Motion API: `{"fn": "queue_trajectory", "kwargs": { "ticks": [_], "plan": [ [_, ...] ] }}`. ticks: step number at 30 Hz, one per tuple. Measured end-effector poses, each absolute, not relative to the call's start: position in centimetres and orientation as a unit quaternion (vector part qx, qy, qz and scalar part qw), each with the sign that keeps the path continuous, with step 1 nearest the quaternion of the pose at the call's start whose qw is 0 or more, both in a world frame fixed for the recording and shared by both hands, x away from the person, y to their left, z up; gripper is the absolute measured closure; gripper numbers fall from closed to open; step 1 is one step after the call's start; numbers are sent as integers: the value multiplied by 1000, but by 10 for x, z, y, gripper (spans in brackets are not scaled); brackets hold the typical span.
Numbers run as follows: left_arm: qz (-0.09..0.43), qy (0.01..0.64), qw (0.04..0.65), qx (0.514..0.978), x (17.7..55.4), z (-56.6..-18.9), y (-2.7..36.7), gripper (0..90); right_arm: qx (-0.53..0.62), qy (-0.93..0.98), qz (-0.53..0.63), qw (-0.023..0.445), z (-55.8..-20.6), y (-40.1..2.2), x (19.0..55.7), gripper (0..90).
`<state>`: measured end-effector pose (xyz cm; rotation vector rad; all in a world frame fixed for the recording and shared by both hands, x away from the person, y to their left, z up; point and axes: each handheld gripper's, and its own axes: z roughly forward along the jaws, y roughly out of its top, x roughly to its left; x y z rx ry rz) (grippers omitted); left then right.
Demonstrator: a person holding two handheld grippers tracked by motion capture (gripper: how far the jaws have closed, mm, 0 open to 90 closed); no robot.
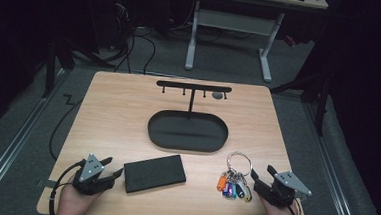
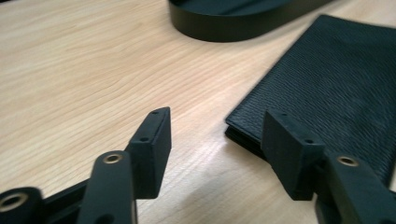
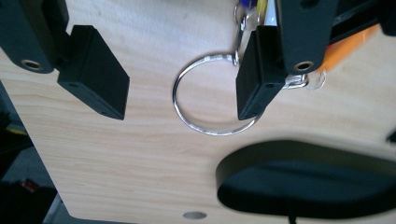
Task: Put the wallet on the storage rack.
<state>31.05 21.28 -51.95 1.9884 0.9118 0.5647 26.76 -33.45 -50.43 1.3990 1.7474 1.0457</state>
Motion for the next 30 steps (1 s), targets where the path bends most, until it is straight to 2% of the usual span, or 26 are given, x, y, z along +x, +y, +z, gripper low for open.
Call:
{"fn": "queue_trajectory", "kwargs": {
  "ticks": [4,9,13,14,15,19,30],
  "plan": [
    [234,356,418,802,308,-518,208,418,545,662,399,326,-507,-335,263,343],
    [230,350,414,808,307,-519,205,464,541,654,409,334,-508,-334,264,340],
    [211,364,410,809,306,-521,210,677,531,661,413,331,-509,-328,267,380],
    [211,375,398,810,303,-521,212,677,531,661,413,331,-509,-328,267,380],
    [208,381,393,810,301,-521,213,780,528,663,414,332,-508,-326,268,390],
    [187,376,367,830,290,-525,211,896,519,666,418,333,-507,-323,271,394],
    [189,320,348,861,280,-529,189,900,503,680,418,330,-506,-321,275,395]
  ]
}}
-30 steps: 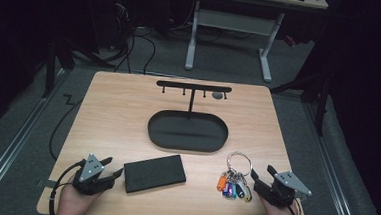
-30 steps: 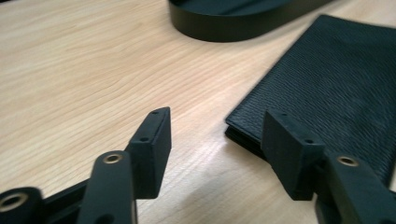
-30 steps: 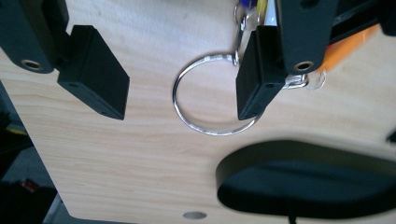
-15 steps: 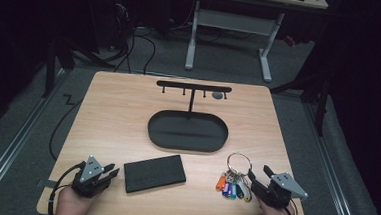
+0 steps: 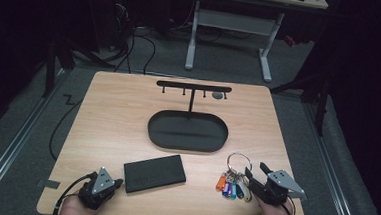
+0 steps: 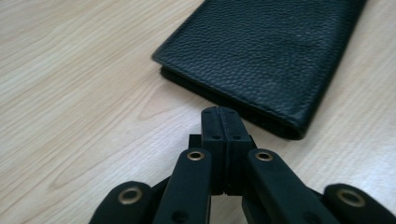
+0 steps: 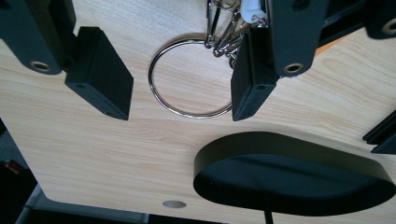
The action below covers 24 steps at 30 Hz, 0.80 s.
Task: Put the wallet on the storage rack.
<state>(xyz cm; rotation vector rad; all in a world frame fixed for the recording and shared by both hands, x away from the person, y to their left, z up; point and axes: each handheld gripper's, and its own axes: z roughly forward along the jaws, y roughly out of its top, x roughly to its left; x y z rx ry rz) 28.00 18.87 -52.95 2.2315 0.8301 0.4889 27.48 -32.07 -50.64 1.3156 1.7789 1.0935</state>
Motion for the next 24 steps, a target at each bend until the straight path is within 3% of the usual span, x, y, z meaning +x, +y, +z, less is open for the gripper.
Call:
{"fn": "queue_trajectory", "kwargs": {
  "ticks": [17,24],
  "plan": [
    [177,226,371,883,252,-522,150,896,495,690,415,326,-508,-320,276,397],
    [178,213,380,882,247,-517,144,830,498,690,416,322,-509,-318,276,392]
  ]
}}
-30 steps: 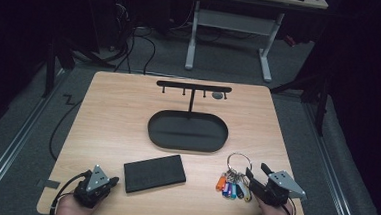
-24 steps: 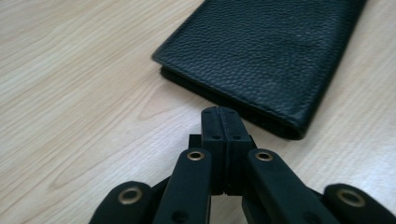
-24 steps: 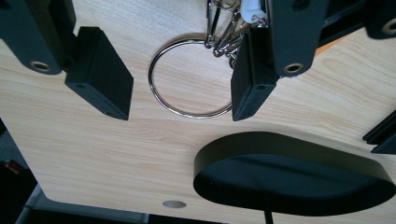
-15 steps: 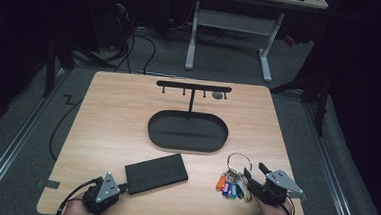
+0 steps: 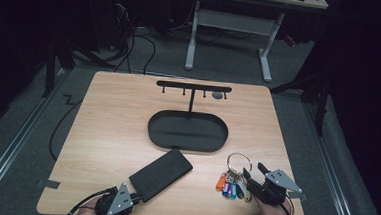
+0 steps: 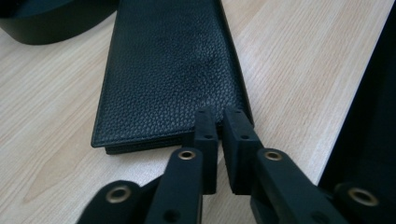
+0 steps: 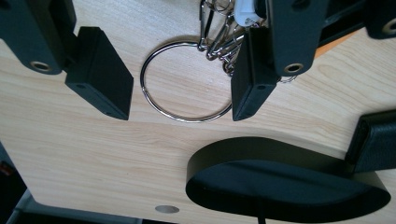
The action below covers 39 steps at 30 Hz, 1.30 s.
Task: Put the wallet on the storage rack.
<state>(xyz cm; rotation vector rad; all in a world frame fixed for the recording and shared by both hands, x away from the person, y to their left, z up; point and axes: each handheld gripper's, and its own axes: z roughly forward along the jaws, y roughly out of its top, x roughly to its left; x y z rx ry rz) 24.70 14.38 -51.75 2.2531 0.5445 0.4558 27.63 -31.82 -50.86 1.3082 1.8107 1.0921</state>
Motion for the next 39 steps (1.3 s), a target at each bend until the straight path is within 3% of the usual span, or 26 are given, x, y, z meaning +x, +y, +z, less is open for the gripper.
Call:
{"fn": "queue_trajectory", "kwargs": {
  "ticks": [3,8,14,19,21,23,26,31,39],
  "plan": [
    [186,225,386,875,250,-514,150,771,509,685,418,311,-510,-320,277,383],
    [181,247,404,862,266,-506,152,571,507,690,414,308,-512,-321,279,373],
    [166,235,429,856,289,-480,120,427,513,683,420,307,-511,-324,277,372],
    [177,200,435,860,281,-495,105,470,507,687,415,315,-511,-326,273,373],
    [183,182,390,884,279,-506,101,454,511,686,414,313,-512,-327,272,373],
    [182,174,380,890,276,-514,100,422,515,684,412,311,-513,-329,272,373],
    [190,160,367,896,275,-521,96,445,518,682,410,313,-513,-330,272,374],
    [255,115,342,897,267,-529,91,475,528,678,406,311,-514,-330,274,375],
    [265,120,351,890,264,-532,93,561,533,674,403,314,-516,-330,273,376]
  ]
}}
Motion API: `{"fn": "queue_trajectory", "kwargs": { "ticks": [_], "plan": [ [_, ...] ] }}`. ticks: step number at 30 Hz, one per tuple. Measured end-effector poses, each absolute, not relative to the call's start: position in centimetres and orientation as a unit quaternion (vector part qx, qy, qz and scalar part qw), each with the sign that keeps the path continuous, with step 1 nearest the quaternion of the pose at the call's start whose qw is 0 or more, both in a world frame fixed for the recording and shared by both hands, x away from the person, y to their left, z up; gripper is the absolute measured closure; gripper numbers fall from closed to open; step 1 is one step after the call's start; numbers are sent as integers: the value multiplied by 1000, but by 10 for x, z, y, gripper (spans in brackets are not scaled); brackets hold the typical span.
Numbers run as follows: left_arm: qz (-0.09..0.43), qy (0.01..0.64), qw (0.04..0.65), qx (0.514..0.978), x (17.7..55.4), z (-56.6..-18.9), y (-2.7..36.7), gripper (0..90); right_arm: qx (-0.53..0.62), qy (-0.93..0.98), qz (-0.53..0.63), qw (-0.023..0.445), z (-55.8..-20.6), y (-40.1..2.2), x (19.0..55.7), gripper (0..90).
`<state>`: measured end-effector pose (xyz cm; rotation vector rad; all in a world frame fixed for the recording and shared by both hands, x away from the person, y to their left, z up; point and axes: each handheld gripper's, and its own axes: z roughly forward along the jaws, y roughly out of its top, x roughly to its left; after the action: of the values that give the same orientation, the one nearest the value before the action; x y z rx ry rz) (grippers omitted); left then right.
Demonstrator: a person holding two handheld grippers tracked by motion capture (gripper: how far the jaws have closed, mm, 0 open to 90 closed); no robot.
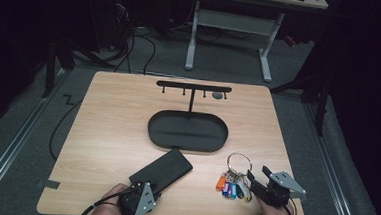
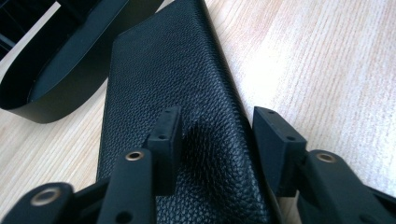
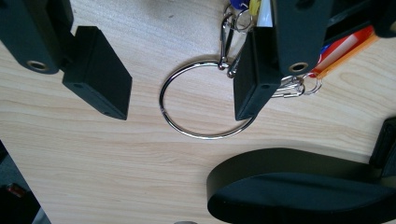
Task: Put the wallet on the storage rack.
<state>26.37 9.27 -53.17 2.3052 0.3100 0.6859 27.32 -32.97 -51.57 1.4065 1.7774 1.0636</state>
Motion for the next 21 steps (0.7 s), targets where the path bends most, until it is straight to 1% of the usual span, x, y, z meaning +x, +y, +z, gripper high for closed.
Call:
{"fn": "queue_trajectory", "kwargs": {
  "ticks": [3,8,11,15,21],
  "plan": [
    [258,121,356,890,264,-530,94,622,533,674,405,311,-517,-331,271,376],
    [268,118,359,886,262,-529,96,733,542,662,411,313,-516,-335,268,379],
    [260,130,369,883,264,-528,98,773,541,661,413,316,-515,-336,266,381],
    [261,137,379,877,264,-523,101,804,538,664,412,316,-514,-334,264,383],
    [254,158,414,860,268,-512,112,821,539,661,415,318,-514,-336,265,384]
  ]
}}
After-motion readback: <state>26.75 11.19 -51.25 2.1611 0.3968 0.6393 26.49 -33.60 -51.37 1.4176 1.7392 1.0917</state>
